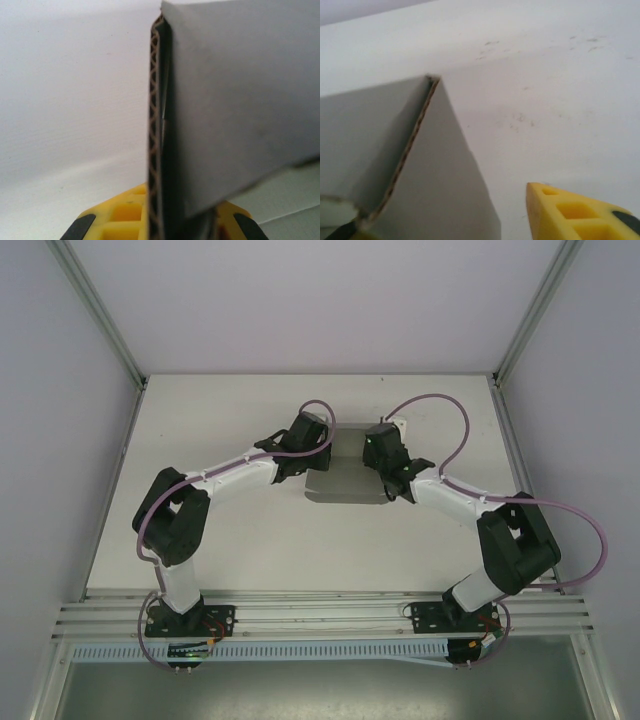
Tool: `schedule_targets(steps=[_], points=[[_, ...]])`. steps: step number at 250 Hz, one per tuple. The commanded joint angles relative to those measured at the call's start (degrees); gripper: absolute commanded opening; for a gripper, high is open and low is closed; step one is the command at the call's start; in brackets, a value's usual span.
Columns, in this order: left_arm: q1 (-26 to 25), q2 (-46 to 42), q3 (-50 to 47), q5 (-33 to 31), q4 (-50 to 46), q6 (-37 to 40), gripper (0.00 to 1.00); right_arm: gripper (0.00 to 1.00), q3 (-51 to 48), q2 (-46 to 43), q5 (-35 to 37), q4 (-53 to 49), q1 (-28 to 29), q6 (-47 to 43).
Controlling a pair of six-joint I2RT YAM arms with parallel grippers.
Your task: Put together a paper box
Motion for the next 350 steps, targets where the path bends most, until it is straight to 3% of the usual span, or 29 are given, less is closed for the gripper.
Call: schedule_targets(steps=[1,34,57,104,181,206,222,259,301,334,350], points=[[-0.1,0.3,2.3,0.1,-0.9,-0.2,0.00,0.33,1.6,0.3,5.7,-0.5,0.3,1.4],[0.0,0.5,2.6,-0.5,-0.7,-1.2,0.00,0.09,1.5,1.1,4.0,-0.1,0.3,2.0],[0.0,1.3,4.1,-3.2,-2.0,-3.6,0.00,0.00,1.9,2.0,3.9,-0.7,0.5,3.4],[-0.1,9.0,16.5,-24.0,-22.3,-16.8,0.00,0.00,2.8,1.9,7.9,-3.9,1.6,9.4],[-0.1,10.6,17.5,-33.4,-26.7,-19.8,0.00,0.00,3.5,2.7,10.4,-4.6,2.4,13.6],[-0.1,12.9,22.2,-36.9,-35.3,-24.5,0.00,0.00,4.0,3.0,11.4,-5.0,2.4,14.0],[-0.1,13.2,23.4,-35.3,-37.0,-24.7,0.00,0.00,4.1,3.2,12.0,-4.9,2.4,14.2],[-0.2,8.2,16.9,-27.6,-27.3,-20.1,0.00,0.00,4.0,3.3,12.7,-5.2,2.4,14.3],[-0.1,4.0,11.8,-18.3,-17.8,-13.2,0.25,0.00,3.9,2.6,11.7,-4.1,2.4,13.1],[-0.1,0.9,7.7,-9.2,-9.1,-7.2,0.49,0.00,3.7,2.4,7.0,-3.0,2.4,11.1],[-0.1,-0.4,6.7,-5.8,-6.8,-6.0,0.56,0.00,3.5,2.1,5.7,-2.7,2.4,10.2]])
